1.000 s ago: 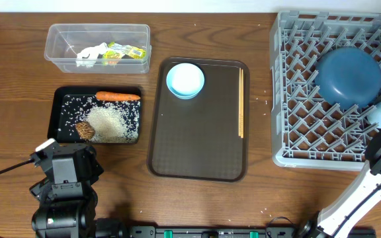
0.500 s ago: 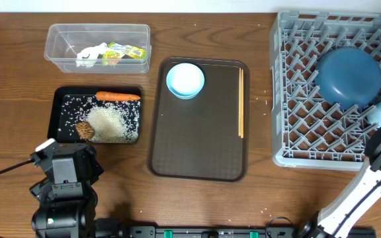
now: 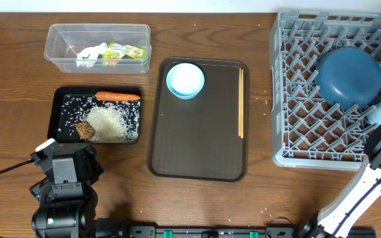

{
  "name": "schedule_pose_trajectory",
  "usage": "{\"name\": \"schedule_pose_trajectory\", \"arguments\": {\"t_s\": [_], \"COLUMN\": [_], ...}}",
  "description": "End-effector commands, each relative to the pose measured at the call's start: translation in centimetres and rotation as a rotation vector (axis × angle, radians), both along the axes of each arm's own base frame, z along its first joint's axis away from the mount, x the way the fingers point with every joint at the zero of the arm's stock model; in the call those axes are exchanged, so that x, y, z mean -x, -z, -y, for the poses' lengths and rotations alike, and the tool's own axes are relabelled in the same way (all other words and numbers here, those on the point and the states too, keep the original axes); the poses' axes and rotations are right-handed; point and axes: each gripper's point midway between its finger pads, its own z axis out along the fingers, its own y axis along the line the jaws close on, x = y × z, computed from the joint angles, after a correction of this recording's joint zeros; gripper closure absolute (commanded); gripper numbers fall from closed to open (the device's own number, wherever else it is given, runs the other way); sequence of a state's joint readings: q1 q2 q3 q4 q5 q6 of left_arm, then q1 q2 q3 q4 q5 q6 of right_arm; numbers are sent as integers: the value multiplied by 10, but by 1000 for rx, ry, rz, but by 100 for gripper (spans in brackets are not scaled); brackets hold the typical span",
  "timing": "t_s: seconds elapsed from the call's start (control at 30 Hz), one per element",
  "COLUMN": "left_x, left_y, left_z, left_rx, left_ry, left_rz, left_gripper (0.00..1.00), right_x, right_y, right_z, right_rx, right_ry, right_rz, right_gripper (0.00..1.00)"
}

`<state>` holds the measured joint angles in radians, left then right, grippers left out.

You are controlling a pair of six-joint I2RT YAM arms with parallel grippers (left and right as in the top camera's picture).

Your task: Sort waste into correct bins and load items into the dishwasher rack

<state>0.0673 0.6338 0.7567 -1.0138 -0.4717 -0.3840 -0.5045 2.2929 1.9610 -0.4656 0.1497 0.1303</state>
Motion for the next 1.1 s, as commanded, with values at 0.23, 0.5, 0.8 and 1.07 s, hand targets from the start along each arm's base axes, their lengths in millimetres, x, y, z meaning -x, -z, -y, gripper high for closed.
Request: {"name": "schedule_pose_trajectory", "arguments": {"t_s": [0.23,0.5,0.8,1.07], "left_x": [2,2,2,2], "left_y": [1,1,1,1], "left_z": [-2,-2,-2,-2], "left_rx": [-18,-18,-18,-18], "left_ry": [2,2,2,2], "left_rz": [-16,-16,-16,-16], "left_gripper": [2,2,2,2], "right_x": [2,-19,-20,-14], "right_y": [-26,-104,-129,-129], "right_z": [-6,-60,-109,-138], "right_rx": [-25,-180,-376,-503], "right_ry": [33,-232,-421,-577], "right_rz": [53,282,373,394], "right_gripper": [99,99,99,99]}}
